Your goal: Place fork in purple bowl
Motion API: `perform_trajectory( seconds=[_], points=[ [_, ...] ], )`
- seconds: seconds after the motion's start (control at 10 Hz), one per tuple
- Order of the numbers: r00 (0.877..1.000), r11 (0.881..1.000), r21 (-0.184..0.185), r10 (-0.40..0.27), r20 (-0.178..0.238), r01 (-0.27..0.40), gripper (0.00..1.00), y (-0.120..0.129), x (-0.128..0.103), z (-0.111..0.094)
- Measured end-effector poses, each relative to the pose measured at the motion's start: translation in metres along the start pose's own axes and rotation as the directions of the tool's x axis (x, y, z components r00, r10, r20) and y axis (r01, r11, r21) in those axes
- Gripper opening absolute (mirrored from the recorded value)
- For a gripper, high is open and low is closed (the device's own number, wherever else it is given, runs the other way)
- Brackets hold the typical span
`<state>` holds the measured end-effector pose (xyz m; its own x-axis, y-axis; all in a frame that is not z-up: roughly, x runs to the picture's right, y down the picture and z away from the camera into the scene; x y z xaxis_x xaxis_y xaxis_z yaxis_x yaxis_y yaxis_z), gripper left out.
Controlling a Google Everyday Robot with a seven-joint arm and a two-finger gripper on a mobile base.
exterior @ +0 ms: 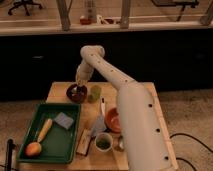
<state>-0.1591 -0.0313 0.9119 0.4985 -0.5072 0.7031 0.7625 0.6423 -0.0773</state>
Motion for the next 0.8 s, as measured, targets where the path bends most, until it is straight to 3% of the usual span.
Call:
perform_trajectory(
  seconds=[0.4,0.8],
  points=[
    [1.000,0.999,-0.031,-0.019,0.021,0.020,0.01,0.0010,-0.0086,0.0070],
    [0.999,0.999,-0.043,-0.017,0.034,0.019,0.37,0.0026,-0.0117,0.0102]
  ],
)
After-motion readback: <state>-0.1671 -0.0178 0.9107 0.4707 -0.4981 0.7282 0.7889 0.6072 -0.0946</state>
